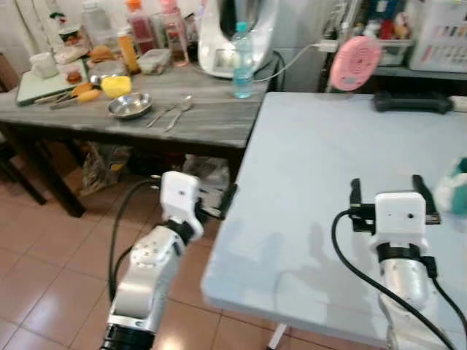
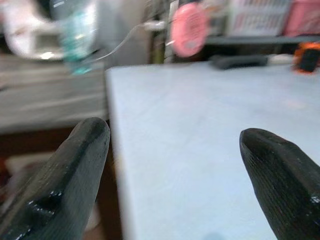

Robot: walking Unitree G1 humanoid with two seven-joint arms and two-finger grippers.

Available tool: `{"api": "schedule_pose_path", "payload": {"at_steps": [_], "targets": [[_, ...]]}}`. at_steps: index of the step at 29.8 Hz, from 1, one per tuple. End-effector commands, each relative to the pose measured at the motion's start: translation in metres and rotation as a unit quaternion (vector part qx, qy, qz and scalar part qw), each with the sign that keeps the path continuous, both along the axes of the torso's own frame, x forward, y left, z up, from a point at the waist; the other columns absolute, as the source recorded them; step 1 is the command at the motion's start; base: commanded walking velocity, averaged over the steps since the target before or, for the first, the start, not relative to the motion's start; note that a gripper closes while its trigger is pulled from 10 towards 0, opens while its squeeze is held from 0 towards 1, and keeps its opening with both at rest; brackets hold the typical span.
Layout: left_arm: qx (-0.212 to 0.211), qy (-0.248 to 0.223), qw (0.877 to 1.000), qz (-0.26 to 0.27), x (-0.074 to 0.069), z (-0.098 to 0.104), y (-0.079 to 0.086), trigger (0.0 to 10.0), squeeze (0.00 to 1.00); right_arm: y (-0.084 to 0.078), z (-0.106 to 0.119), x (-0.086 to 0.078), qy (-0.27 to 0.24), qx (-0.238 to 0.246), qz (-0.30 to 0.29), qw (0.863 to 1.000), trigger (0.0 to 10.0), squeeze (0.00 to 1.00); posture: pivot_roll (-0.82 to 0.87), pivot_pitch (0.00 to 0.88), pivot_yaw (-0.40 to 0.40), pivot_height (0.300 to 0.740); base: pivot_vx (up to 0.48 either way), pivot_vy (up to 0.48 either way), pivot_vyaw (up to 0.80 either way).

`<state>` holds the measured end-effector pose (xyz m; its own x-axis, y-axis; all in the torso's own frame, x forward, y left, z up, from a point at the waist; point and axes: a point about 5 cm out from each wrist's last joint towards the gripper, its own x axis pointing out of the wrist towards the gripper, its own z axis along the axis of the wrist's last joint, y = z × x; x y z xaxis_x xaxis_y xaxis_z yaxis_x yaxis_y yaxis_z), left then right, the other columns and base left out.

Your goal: Setting the table

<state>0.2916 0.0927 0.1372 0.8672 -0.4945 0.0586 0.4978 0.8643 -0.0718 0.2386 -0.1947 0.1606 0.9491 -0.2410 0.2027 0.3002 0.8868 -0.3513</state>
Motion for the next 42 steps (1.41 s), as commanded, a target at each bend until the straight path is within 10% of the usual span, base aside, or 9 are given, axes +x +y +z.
{"api": "schedule_pose_path", "payload": {"at_steps": [1,26,42], "targets": [[0.009,0.005,1.000,0.015,0.001,-0.002,0.011,10.0,0.00,0.005,0.004,-0.001,-0.008,0.007,0.000,1.000,10.0,0.00,-0.13,0.000,0.073,0.740,0.000,-0.480,0.00],[0.022,0.015,0.999,-0.027,-0.001,-0.006,0.004,10.0,0.00,-0.019,-0.013,-0.024,0.017,0.016,-0.107,0.994,10.0,0.00,-0.16,0.000,0.121,0.740,0.000,-0.070,0.00],[0.029,0.012,0.994,-0.109,-0.016,-0.009,-0.007,10.0,0.00,-0.036,-0.022,0.015,0.046,0.115,-0.059,0.990,10.0,0.00,-0.12,0.011,0.111,0.740,0.000,0.000,0.00]]}}
